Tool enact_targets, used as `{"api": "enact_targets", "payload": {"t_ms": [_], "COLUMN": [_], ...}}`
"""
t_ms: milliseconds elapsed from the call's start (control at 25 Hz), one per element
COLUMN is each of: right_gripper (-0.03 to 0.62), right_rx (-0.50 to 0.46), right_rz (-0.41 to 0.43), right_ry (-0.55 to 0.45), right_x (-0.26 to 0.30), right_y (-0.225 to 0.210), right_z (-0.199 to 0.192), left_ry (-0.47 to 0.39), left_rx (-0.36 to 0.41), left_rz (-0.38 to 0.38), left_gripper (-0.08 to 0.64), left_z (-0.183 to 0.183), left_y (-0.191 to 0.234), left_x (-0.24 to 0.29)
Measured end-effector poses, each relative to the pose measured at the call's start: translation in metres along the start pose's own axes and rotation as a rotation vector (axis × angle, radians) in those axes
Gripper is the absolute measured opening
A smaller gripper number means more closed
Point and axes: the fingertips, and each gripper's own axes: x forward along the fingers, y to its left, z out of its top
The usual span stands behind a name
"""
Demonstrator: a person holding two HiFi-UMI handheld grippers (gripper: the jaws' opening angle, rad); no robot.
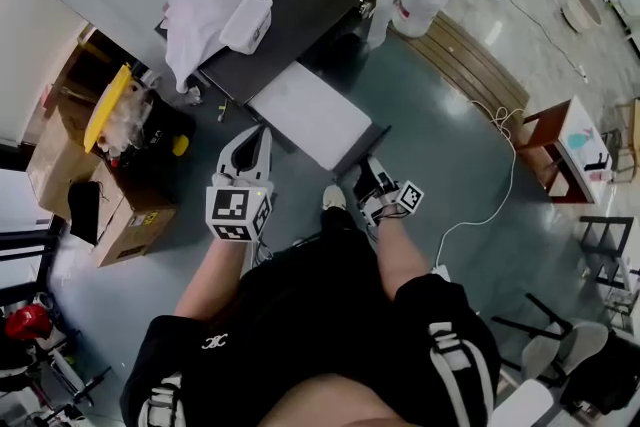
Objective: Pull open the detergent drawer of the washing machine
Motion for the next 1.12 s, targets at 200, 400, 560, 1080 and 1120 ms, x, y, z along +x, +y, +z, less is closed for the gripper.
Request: {"api": "enact_targets", "payload": {"t_ms": [200,400,560,1080,1120], "right_gripper": [0.203,0.091,0.074,0.002,0.002], "right_rx": [-0.036,-0.134,-0.19,-0.996,-1.064], "right_rz": [-0.093,-0.22,-0.253,-0.718,-0.714], "right_ry": [-0.065,-0.084,-0.062,-0.013,-0.018], "right_x": [-0.008,-0.013,-0.01,-0.008,-0.005], "right_y": [-0.013,-0.013,-0.007,0.08,0.097], "right_z": [0.007,0.014,0.014,0.028,0.028], "left_ry": [-0.016,-0.027,-0.034,-0.097,-0.107], "left_rx": [0.0,-0.004,-0.004,-0.068,-0.068], "left_rz": [-0.007,-0.004,0.001,-0.139,-0.153], "left_gripper": [-0.008,-0.008,-0.008,-0.009,-0.009], "left_z": [0.001,0.001,0.0,0.002,0.004], "left_y": [-0.004,-0.006,-0.005,-0.023,-0.026], "left_x": [-0.007,-0.019,-0.029,-0.048,-0.049]}}
